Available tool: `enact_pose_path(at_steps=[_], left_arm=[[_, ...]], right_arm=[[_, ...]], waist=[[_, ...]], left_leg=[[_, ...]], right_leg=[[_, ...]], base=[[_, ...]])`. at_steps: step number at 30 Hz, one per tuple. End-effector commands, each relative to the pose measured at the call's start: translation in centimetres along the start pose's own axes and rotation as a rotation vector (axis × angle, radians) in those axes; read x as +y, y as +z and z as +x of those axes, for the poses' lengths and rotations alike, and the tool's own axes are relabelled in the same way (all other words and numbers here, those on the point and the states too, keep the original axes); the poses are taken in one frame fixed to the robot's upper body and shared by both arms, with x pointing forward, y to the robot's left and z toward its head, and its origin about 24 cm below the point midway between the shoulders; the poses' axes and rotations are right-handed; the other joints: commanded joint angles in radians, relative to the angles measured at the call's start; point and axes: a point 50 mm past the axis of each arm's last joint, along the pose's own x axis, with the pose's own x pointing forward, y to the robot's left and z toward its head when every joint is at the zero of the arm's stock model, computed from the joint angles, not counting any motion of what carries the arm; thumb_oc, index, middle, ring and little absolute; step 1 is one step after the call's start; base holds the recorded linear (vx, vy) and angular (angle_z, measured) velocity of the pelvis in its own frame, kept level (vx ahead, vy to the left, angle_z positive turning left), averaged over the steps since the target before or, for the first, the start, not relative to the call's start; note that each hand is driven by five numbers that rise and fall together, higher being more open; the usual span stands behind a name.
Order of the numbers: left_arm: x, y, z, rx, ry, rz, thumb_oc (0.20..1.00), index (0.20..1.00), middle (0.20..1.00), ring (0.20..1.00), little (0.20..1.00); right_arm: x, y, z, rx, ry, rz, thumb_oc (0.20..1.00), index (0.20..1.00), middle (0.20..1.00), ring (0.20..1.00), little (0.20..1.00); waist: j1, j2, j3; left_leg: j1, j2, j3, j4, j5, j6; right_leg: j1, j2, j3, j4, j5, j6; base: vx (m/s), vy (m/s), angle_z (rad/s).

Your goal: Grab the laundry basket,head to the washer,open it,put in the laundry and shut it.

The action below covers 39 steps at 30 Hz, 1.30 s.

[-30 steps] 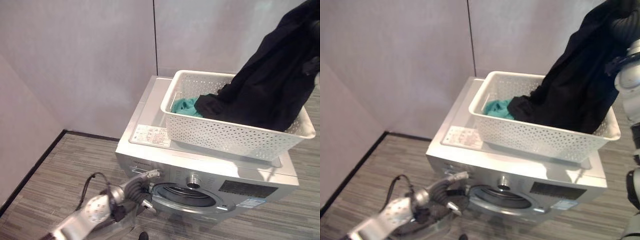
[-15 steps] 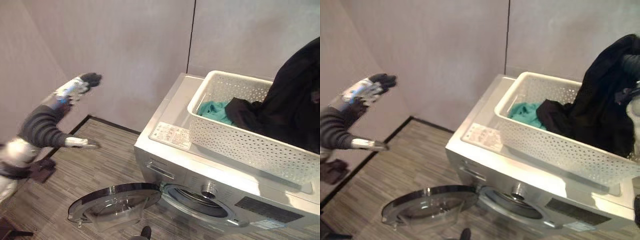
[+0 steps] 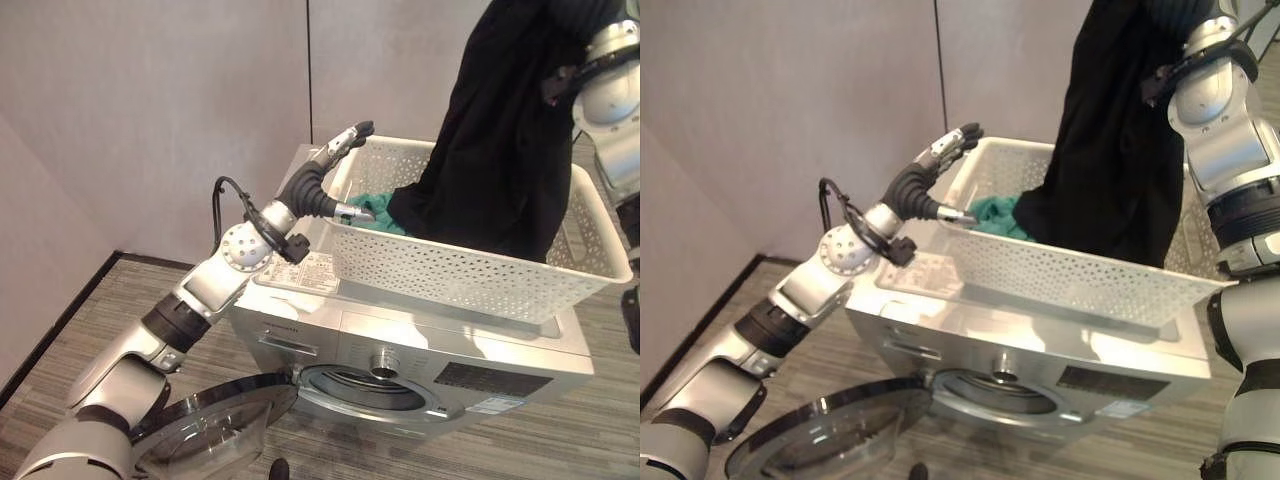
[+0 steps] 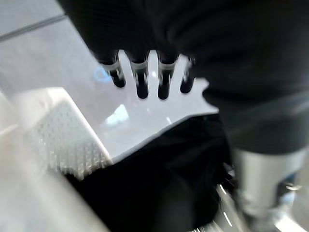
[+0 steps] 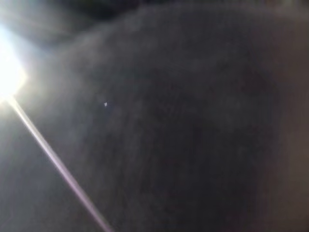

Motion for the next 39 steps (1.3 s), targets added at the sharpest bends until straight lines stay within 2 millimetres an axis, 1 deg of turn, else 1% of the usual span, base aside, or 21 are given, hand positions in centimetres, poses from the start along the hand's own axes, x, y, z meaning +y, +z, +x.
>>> enact_pose_path(at_steps=[1, 5, 6, 7, 9, 10, 11, 12, 18, 21, 23, 25, 26, 29, 30, 32, 35, 36, 37, 38, 39], left_arm=[[1.0, 1.8, 2.7, -0.047, 0.062, 0.094, 1.0, 1.0, 1.0, 1.0, 1.0], [-0.8, 1.4, 4.8, 0.002, 0.055, 0.092, 1.0, 1.0, 1.0, 1.0, 1.0], [-1.5, 1.4, 5.7, 0.028, 0.054, 0.115, 1.0, 1.0, 1.0, 1.0, 1.0], [-1.5, 1.4, 5.7, 0.027, 0.054, 0.115, 1.0, 1.0, 1.0, 1.0, 1.0], [-2.9, 1.3, 6.9, 0.069, 0.037, 0.131, 1.0, 1.0, 1.0, 1.0, 1.0], [-2.9, 1.3, 6.9, 0.068, 0.037, 0.131, 1.0, 1.0, 1.0, 1.0, 1.0], [-3.9, 1.0, 7.3, 0.101, 0.017, 0.13, 1.0, 1.0, 1.0, 1.0, 1.0], [-4.2, 0.9, 7.5, 0.113, 0.011, 0.129, 1.0, 1.0, 1.0, 1.0, 1.0], [-5.7, 0.8, 8.2, 0.159, -0.012, 0.137, 1.0, 1.0, 1.0, 1.0, 1.0], [-5.8, 1.0, 8.6, 0.175, 0.013, 0.067, 1.0, 1.0, 1.0, 1.0, 1.0], [-5.8, 1.1, 8.6, 0.185, 0.02, -0.045, 1.0, 1.0, 1.0, 1.0, 1.0], [-5.7, 1.3, 8.7, 0.18, 0.023, -0.08, 1.0, 1.0, 1.0, 1.0, 1.0], [-5.4, 2.1, 8.9, 0.143, 0.029, -0.17, 1.0, 1.0, 1.0, 1.0, 1.0], [-5.0, 2.2, 8.9, 0.149, 0.033, -0.215, 1.0, 1.0, 1.0, 1.0, 1.0], [-4.7, 2.5, 9.1, 0.143, 0.067, -0.26, 1.0, 1.0, 1.0, 1.0, 1.0], [-4.7, 2.5, 9.2, 0.145, 0.08, -0.278, 1.0, 1.0, 1.0, 1.0, 1.0], [-4.7, 2.8, 9.3, 0.134, 0.112, -0.365, 1.0, 1.0, 1.0, 1.0, 1.0], [-4.5, 3.0, 9.4, 0.124, 0.126, -0.391, 0.52, 0.52, 0.52, 0.52, 0.52], [-4.3, 3.1, 9.4, 0.118, 0.139, -0.394, 0.2, 0.2, 0.2, 0.2, 0.2], [-4.3, 3.0, 9.4, 0.119, 0.139, -0.394, 0.2, 0.2, 0.2, 0.2, 0.2], [-4.3, 3.0, 9.3, 0.114, 0.145, -0.396, 0.2, 0.2, 0.2, 0.2, 0.2]], right_arm=[[-4.5, 3.9, 2.3, -0.108, -0.137, 0.005, 0.2, 0.2, 0.2, 0.2, 0.2], [-3.8, 5.9, 3.0, -0.149, -0.127, 0.053, 0.2, 0.2, 0.2, 0.2, 0.2], [-3.5, 6.8, 3.4, -0.161, -0.122, 0.077, 0.2, 0.2, 0.2, 0.2, 0.2], [-3.5, 6.8, 3.4, -0.161, -0.122, 0.076, 0.2, 0.2, 0.2, 0.2, 0.2], [-2.8, 8.3, 4.0, -0.176, -0.108, 0.113, 0.2, 0.2, 0.2, 0.2, 0.2], [-2.8, 8.4, 4.0, -0.176, -0.109, 0.113, 0.2, 0.2, 0.2, 0.2, 0.2], [-2.1, 9.1, 4.3, -0.181, -0.091, 0.142, 0.2, 0.2, 0.2, 0.2, 0.2], [-1.8, 9.6, 4.4, -0.185, -0.084, 0.155, 0.2, 0.2, 0.2, 0.2, 0.2], [-0.7, 11.2, 4.7, -0.197, -0.059, 0.225, 0.2, 0.2, 0.2, 0.2, 0.2], [0.2, 12.3, 4.6, -0.213, -0.038, 0.26, 0.2, 0.2, 0.2, 0.2, 0.2], [0.6, 12.8, 4.5, -0.226, -0.027, 0.282, 0.2, 0.2, 0.2, 0.2, 0.2], [0.7, 12.9, 4.5, -0.227, -0.025, 0.288, 0.2, 0.2, 0.2, 0.2, 0.2], [0.9, 12.9, 4.3, -0.228, -0.029, 0.317, 0.2, 0.2, 0.2, 0.2, 0.2], [1.0, 12.5, 4.3, -0.211, -0.037, 0.354, 0.2, 0.2, 0.2, 0.2, 0.2], [1.3, 12.6, 4.3, -0.203, -0.039, 0.392, 0.2, 0.2, 0.2, 0.2, 0.2], [1.5, 12.7, 4.2, -0.198, -0.038, 0.413, 0.2, 0.2, 0.2, 0.2, 0.2], [2.3, 13.8, 3.9, -0.223, -0.025, 0.477, 0.2, 0.2, 0.2, 0.2, 0.2], [2.6, 14.3, 3.6, -0.246, -0.024, 0.512, 0.2, 0.2, 0.2, 0.2, 0.2], [2.7, 14.6, 3.4, -0.258, -0.021, 0.525, 0.2, 0.2, 0.2, 0.2, 0.2], [2.8, 14.5, 3.4, -0.258, -0.021, 0.525, 0.2, 0.2, 0.2, 0.2, 0.2], [3.1, 15.1, 3.0, -0.287, -0.011, 0.548, 0.2, 0.2, 0.2, 0.2, 0.2]], waist=[[0.039, -0.03, -0.049], [0.024, -0.031, -0.055], [0.018, -0.031, -0.058], [0.018, -0.03, -0.058], [0.005, -0.028, -0.063], [0.005, -0.029, -0.061], [-0.002, -0.026, -0.065], [-0.006, -0.024, -0.066], [-0.023, -0.017, -0.072], [-0.033, -0.013, -0.073], [-0.039, -0.007, -0.074], [-0.04, -0.005, -0.075], [-0.042, 0.001, -0.076], [-0.046, 0.004, -0.077], [-0.051, 0.005, -0.078], [-0.053, 0.006, -0.077], [-0.066, 0.009, -0.075], [-0.073, 0.013, -0.073], [-0.075, 0.016, -0.071], [-0.075, 0.016, -0.072], [-0.082, 0.019, -0.068]], left_leg=[[0.093, 0.039, 0.036, 0.005, -0.135, -0.001], [0.096, 0.039, 0.042, 0.005, -0.137, -0.003], [0.097, 0.039, 0.043, 0.005, -0.138, -0.005], [0.097, 0.04, 0.043, 0.005, -0.138, -0.005], [0.103, 0.041, 0.046, 0.005, -0.148, -0.008], [0.099, 0.04, 0.046, 0.005, -0.138, -0.008], [0.107, 0.043, 0.049, 0.005, -0.149, -0.009], [0.109, 0.044, 0.052, 0.005, -0.149, -0.01], [0.116, 0.046, 0.066, 0.005, -0.15, -0.014], [0.118, 0.047, 0.072, 0.005, -0.149, -0.016], [0.119, 0.046, 0.077, 0.005, -0.149, -0.016], [0.119, 0.046, 0.078, 0.005, -0.149, -0.016], [0.119, 0.046, 0.082, 0.005, -0.148, -0.017], [0.12, 0.045, 0.083, 0.005, -0.147, -0.018], [0.122, 0.044, 0.085, 0.005, -0.146, -0.019], [0.123, 0.045, 0.086, 0.005, -0.146, -0.019], [0.125, 0.046, 0.09, 0.005, -0.143, -0.021], [0.125, 0.046, 0.094, 0.005, -0.142, -0.021], [0.125, 0.045, 0.097, 0.005, -0.143, -0.022], [0.125, 0.046, 0.098, 0.005, -0.143, -0.022], [0.125, 0.045, 0.104, 0.005, -0.143, -0.022]], right_leg=[[-0.051, -0.03, -0.014, 0.018, 0.03, 0.015], [-0.054, -0.029, -0.01, 0.019, 0.031, 0.016], [-0.054, -0.029, -0.009, 0.018, 0.032, 0.016], [-0.054, -0.029, -0.009, 0.018, 0.032, 0.016], [-0.049, -0.026, -0.005, 0.016, 0.025, 0.017], [-0.055, -0.027, -0.004, 0.018, 0.032, 0.016], [-0.049, -0.025, -0.001, 0.016, 0.026, 0.017], [-0.049, -0.025, 0.003, 0.015, 0.027, 0.017], [-0.053, -0.023, 0.013, 0.015, 0.03, 0.019], [-0.057, -0.022, 0.017, 0.016, 0.031, 0.019], [-0.058, -0.021, 0.022, 0.015, 0.032, 0.019], [-0.059, -0.021, 0.024, 0.015, 0.033, 0.019], [-0.059, -0.022, 0.025, 0.015, 0.033, 0.02], [-0.057, -0.021, 0.026, 0.015, 0.034, 0.02], [-0.056, -0.021, 0.027, 0.015, 0.033, 0.019], [-0.055, -0.021, 0.028, 0.016, 0.032, 0.019], [-0.058, -0.02, 0.033, 0.021, 0.028, 0.018], [-0.062, -0.02, 0.036, 0.022, 0.03, 0.018], [-0.064, -0.02, 0.038, 0.022, 0.03, 0.017], [-0.064, -0.02, 0.039, 0.022, 0.03, 0.017], [-0.067, -0.02, 0.043, 0.022, 0.03, 0.017]], base=[[0.0, 0.0, 0.0], [0.0, 0.0, -0.01], [0.01, -0.001, -0.03], [0.01, 0.001, -0.04], [0.02, 0.001, -0.05], [0.03, -0.002, -0.1], [0.0, 0.0, -0.1], [0.04, 0.001, -0.05], [0.01, -0.007, -0.05], [0.0, -0.011, -0.15], [0.0, -0.005, -0.1], [0.0, 0.0, 0.0], [0.0, 0.0, 0.0], [0.0, 0.0, 0.0], [0.0, 0.0, 0.0], [0.0, 0.0, 0.0], [0.0, 0.0, 0.0], [0.01, -0.022, -0.07], [0.0, -0.015, -0.13], [0.01, -0.012, -0.21], [0.0, -0.011, -0.18]])
